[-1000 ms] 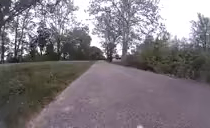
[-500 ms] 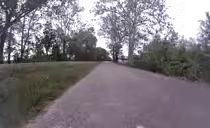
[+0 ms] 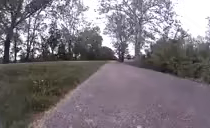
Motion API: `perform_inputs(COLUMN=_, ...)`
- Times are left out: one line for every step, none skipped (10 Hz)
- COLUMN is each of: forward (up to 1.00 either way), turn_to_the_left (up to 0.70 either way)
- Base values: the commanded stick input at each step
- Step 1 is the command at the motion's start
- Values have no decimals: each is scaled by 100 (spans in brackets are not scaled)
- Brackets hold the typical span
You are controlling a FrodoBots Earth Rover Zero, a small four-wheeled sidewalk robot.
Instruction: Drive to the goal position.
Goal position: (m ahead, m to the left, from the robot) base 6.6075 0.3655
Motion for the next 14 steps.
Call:
perform_inputs(forward=100, turn_to_the_left=0)
perform_inputs(forward=100, turn_to_the_left=0)
perform_inputs(forward=100, turn_to_the_left=0)
perform_inputs(forward=100, turn_to_the_left=0)
perform_inputs(forward=100, turn_to_the_left=0)
perform_inputs(forward=100, turn_to_the_left=0)
perform_inputs(forward=100, turn_to_the_left=0)
perform_inputs(forward=100, turn_to_the_left=0)
perform_inputs(forward=100, turn_to_the_left=0)
perform_inputs(forward=100, turn_to_the_left=0)
perform_inputs(forward=100, turn_to_the_left=0)
perform_inputs(forward=100, turn_to_the_left=0)
perform_inputs(forward=100, turn_to_the_left=0)
perform_inputs(forward=100, turn_to_the_left=0)
